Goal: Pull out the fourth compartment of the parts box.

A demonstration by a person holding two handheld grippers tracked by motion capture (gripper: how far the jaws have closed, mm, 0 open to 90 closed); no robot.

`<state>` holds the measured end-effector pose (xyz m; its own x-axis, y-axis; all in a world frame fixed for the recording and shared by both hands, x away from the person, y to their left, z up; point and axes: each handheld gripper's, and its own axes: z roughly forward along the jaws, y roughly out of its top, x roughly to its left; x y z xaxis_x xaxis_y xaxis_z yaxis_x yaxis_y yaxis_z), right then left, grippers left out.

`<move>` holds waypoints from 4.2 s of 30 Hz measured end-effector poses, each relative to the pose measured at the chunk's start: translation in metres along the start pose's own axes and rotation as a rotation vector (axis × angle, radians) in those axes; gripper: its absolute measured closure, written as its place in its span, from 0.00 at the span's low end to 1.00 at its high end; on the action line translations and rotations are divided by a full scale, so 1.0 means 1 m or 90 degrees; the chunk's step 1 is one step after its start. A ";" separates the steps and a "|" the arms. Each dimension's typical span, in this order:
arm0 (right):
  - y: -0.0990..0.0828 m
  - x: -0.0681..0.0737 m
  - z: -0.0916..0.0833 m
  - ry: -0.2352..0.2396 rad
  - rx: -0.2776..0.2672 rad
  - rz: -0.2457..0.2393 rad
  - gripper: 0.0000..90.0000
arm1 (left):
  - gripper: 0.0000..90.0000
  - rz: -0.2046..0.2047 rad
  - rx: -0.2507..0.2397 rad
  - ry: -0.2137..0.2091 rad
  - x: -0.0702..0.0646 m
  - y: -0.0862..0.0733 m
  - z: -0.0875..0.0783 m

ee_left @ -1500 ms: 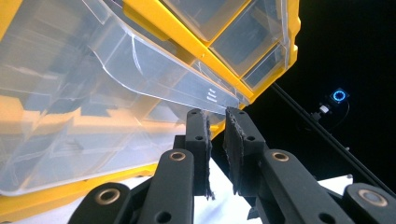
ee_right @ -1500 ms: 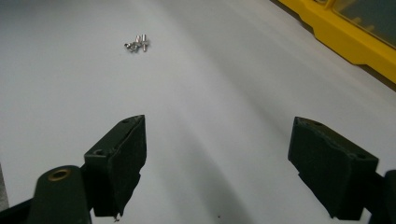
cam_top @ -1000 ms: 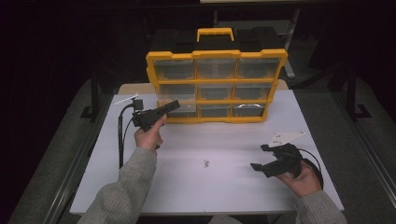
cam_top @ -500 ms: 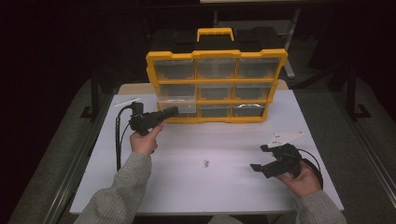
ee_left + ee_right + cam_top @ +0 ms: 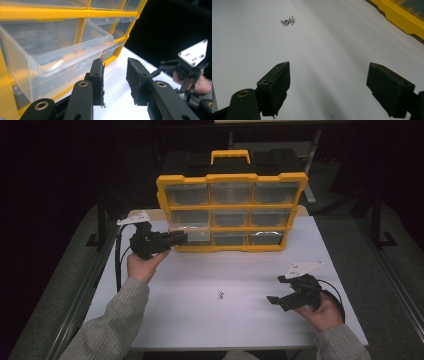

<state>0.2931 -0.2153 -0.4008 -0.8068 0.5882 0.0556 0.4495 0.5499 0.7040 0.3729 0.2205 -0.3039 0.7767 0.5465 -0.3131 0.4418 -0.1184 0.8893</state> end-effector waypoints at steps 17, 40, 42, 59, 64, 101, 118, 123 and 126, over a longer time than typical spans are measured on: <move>0.000 -0.001 0.001 0.006 0.001 -0.006 0.20 | 0.62 0.204 0.154 -0.004 0.005 0.059 0.005; -0.001 -0.003 0.002 0.017 0.007 -0.012 0.20 | 0.65 0.323 0.320 -0.023 0.021 0.071 0.051; -0.002 -0.003 0.002 0.018 0.007 -0.011 0.20 | 0.67 0.327 0.327 -0.023 0.021 0.070 0.052; -0.002 -0.002 0.004 0.024 0.007 -0.014 0.20 | 0.76 0.343 0.363 -0.032 0.024 0.072 0.054; -0.002 -0.002 0.003 0.026 0.009 -0.010 0.20 | 0.78 0.348 0.370 -0.042 0.022 0.072 0.053; -0.001 0.000 0.004 0.023 0.008 -0.016 0.20 | 0.80 0.358 0.371 -0.090 0.005 0.060 0.038; -0.001 -0.001 0.005 0.022 0.011 -0.010 0.20 | 0.68 0.327 0.320 -0.084 0.003 0.063 0.027; -0.001 -0.003 0.005 0.022 0.010 -0.008 0.20 | 0.67 0.319 0.299 -0.085 0.003 0.066 0.019; 0.000 -0.003 0.006 0.022 0.014 -0.002 0.20 | 0.66 0.315 0.288 -0.088 0.001 0.067 0.015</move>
<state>0.2979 -0.2133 -0.4058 -0.8210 0.5655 0.0781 0.4547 0.5652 0.6883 0.4104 0.2009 -0.2493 0.9725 0.2310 0.0284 0.1400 -0.6781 0.7215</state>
